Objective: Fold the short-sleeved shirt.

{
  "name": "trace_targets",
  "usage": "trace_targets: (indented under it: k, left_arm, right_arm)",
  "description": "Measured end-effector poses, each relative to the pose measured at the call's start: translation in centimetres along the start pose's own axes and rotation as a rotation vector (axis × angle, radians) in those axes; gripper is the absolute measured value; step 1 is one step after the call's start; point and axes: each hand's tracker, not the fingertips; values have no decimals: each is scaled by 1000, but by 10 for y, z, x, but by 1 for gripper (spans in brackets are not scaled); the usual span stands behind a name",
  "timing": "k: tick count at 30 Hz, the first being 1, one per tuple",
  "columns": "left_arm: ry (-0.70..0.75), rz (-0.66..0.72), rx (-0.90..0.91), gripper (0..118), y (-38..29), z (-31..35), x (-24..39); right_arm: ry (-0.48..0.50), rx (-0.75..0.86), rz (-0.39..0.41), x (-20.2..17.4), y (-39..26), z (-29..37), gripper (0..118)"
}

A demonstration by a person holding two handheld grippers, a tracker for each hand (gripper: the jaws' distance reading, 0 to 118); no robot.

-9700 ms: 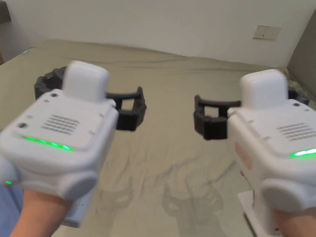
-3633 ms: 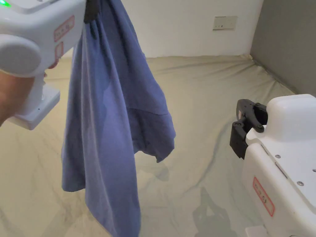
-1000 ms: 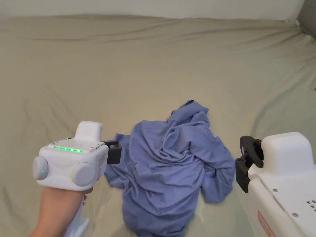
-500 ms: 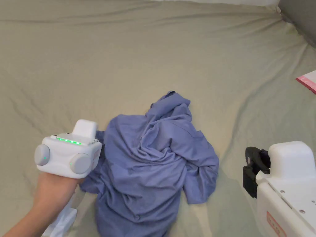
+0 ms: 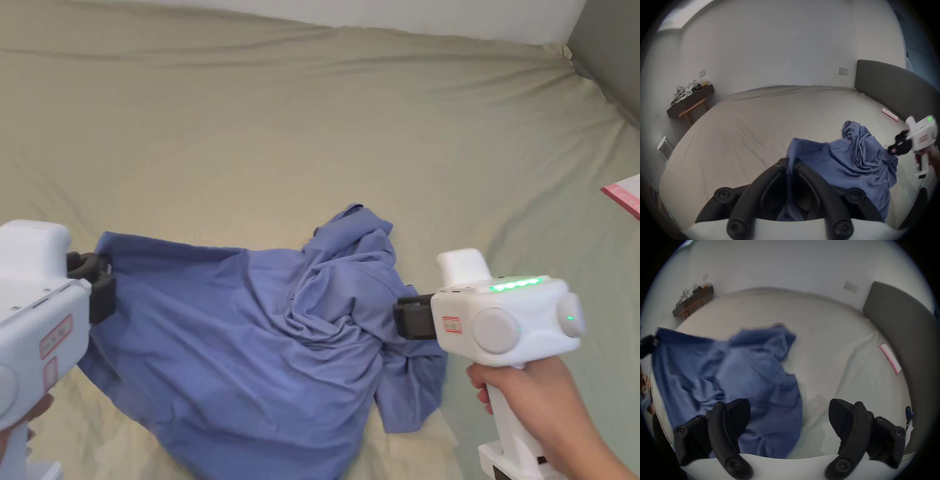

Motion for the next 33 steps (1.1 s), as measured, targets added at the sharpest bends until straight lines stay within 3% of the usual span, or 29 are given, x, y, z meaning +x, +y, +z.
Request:
trace_targets:
  k: [3,5,6,8,9,10,15,18,23,33]
  left_arm:
    - [28,17,3,6,-6,17,-8]
    - [24,34,-1,6,-12,24,-13]
    - [26,33,-1,6,-15,26,-14]
    - [45,19,-5,6,-18,25,-14]
    - [47,21,-8,6,-19,25,-15]
    - [48,26,-10,6,-18,25,-17]
    - [74,62,65,6,2,48,-26]
    - [96,78,147,6,23,73,-34]
    - [132,79,272,6,61,123,-47]
    - [175,84,456,6,125,208,-70]
  right_arm:
    - [-13,-120,-5,-8,-7,-39,103]
    - [4,-92,-53,-11,-14,-43,100]
    - [10,-58,-78,-10,-14,-37,88]
    - [92,-12,-71,-13,-15,-24,27]
    - [-14,21,-27,-18,-14,-17,9]
    - [-29,48,32,-19,-13,-11,9]
    - [31,146,-44,4,0,53,9]
    - [-5,248,-46,23,7,111,9]
    - [-14,424,-126,55,8,210,9]
    - [-65,726,-210,79,4,359,9]
